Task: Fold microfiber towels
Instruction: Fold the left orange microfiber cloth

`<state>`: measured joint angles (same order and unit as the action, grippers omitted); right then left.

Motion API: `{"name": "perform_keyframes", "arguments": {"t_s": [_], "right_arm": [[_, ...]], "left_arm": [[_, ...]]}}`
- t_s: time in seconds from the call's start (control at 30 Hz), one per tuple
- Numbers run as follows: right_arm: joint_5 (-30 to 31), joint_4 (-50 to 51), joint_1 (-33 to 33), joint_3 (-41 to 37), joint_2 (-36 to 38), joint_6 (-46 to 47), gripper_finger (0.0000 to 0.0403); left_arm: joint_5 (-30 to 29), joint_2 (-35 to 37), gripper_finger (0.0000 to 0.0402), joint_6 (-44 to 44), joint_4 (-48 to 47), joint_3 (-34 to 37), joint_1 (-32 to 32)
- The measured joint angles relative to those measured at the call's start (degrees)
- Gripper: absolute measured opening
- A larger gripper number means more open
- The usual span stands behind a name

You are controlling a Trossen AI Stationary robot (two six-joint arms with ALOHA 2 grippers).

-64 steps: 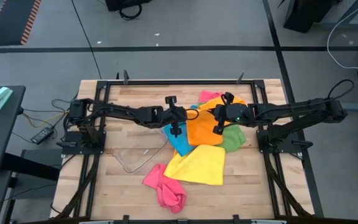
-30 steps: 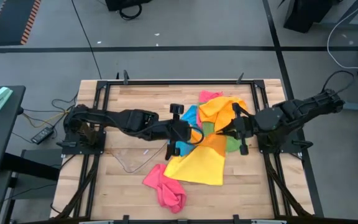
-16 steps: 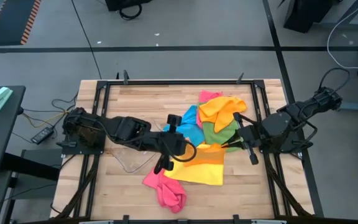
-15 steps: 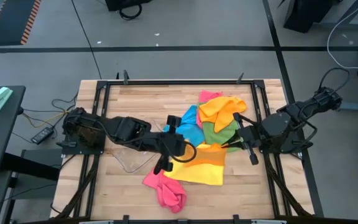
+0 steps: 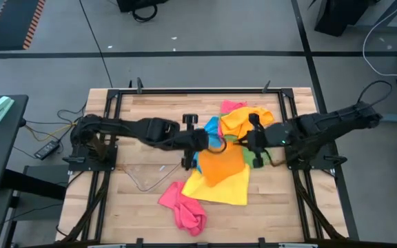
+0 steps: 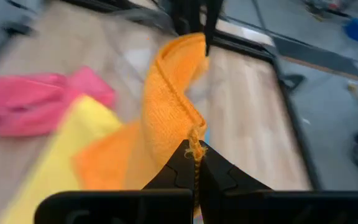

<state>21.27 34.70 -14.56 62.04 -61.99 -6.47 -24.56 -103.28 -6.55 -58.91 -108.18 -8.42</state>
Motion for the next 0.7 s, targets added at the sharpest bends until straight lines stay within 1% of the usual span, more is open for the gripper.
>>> {"name": "perform_keyframes", "arguments": {"t_s": [0.1,0.17,0.27,0.37,0.47,0.6,0.7], "right_arm": [[0.3,-0.2,4.4,-1.5,-0.2,-0.9,0.0007],[0.3,-0.6,7.1,-3.0,-0.3,-1.6,0.0007],[0.0,-1.1,10.1,-5.3,-0.4,-3.5,0.0007],[-0.2,-3.6,12.6,-7.6,-0.4,-7.0,0.0007],[-0.4,-7.1,15.4,-9.5,-0.4,-11.1,0.0007],[-0.6,-11.0,19.6,-12.4,-0.4,-15.9,0.0007],[-3.6,-13.5,22.6,-14.0,-0.8,-18.6,0.0007]], "left_arm": [[-0.1,0.0,0.0031,0.0,-0.1,1.7,2.5],[-0.1,0.0,0.0035,0.0,0.5,3.0,4.0],[0.0,0.0,0.0028,-0.1,2.1,5.3,5.9],[0.0,0.0,0.0014,-0.5,3.1,6.6,7.3],[0.0,0.0,0.0010,-0.6,3.8,8.5,8.8],[0.3,0.0,0.0023,-0.6,5.4,10.6,11.0],[0.5,0.0,0.0032,-1.4,8.4,13.1,12.4]]}}
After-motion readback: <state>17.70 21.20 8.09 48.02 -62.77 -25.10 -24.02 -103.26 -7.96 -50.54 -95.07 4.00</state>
